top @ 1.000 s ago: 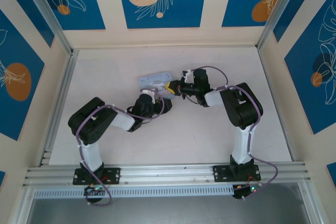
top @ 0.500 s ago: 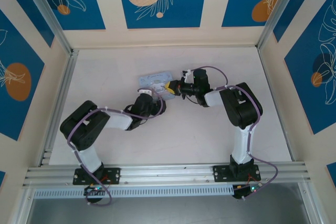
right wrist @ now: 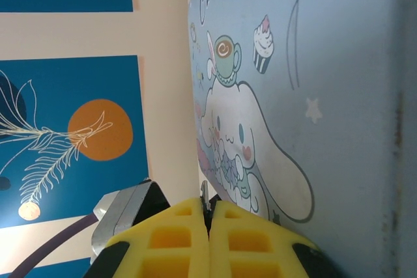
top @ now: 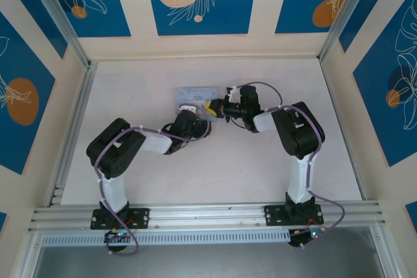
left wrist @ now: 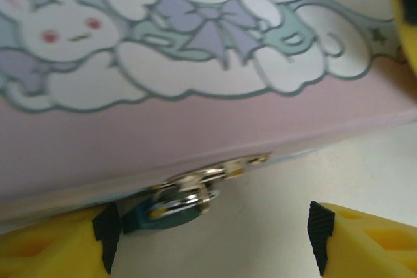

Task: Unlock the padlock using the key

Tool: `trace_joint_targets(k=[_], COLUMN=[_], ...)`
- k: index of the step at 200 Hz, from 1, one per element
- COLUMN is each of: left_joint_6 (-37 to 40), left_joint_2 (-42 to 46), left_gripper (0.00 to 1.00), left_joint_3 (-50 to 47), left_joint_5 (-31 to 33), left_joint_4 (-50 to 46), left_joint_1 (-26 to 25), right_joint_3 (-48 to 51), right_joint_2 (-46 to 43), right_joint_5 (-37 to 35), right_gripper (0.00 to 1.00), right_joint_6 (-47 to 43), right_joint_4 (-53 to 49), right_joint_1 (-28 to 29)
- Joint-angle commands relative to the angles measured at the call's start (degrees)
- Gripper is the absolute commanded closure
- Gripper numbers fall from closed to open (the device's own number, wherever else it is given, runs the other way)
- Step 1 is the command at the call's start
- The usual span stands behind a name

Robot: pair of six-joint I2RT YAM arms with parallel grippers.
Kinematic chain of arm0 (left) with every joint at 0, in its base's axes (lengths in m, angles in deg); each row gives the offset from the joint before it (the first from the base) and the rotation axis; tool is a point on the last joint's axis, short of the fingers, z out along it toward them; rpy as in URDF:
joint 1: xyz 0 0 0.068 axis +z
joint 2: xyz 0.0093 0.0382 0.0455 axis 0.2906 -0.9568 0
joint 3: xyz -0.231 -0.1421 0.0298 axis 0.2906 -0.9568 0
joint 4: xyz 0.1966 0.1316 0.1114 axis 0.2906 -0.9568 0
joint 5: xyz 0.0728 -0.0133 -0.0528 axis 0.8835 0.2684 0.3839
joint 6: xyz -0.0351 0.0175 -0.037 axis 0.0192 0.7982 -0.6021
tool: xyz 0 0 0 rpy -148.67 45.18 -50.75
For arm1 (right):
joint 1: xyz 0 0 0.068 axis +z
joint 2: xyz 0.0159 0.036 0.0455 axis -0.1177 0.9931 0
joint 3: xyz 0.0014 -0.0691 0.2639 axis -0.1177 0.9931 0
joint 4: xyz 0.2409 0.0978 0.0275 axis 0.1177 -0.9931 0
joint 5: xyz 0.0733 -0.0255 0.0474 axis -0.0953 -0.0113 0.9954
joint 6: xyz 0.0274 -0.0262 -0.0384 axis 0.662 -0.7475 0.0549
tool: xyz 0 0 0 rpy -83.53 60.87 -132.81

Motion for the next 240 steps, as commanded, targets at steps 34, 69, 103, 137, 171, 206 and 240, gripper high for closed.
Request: trace_joint_targets(k=[34, 69, 103, 137, 171, 206, 240], left_joint_6=[-8.09, -14.82, -20.35, -26.08, -28.48, -26.91, -28.55], left_joint_2=[-3.72, -4.14, -5.12, -6.33, -5.64, -3.21, -4.65], left_gripper=[0.24, 0.24, 0.25, 0.27, 0.30, 0.31, 0.35], left_joint_3=[0.48, -2.25, -4.48, -7.34, -9.22, -9.88, -9.45], left_joint_5=[-10.28, -11.01, -10.88, -9.78, -9.31, -8.63, -6.57], left_joint_4=[16.14, 24.33, 30.19, 37.37, 41.00, 38.98, 38.58], left_joint_1=[0.32, 1.64, 2.42, 2.50, 2.37, 1.50, 0.96], right_joint_3=[-0.31, -0.23, -0.11, 0.07, 0.07, -0.11, -0.20], right_joint_2=[2.44, 2.49, 2.50, 2.46, 2.42, 2.51, 2.88], right_joint_5=[0.40, 0.40, 0.35, 0.32, 0.49, 0.40, 0.27], right_gripper=[1.00, 1.00, 1.00, 1.00, 1.00, 1.00, 1.00], right_joint_6=[0.51, 0.51, 0.55, 0.90, 1.19, 1.21, 1.44], right_joint_4=[-2.24, -2.26, -1.96, -1.51, -1.22, -1.20, -0.88], right_joint_1=[0.16, 0.16, 0.15, 0.14, 0.21, 0.15, 0.24])
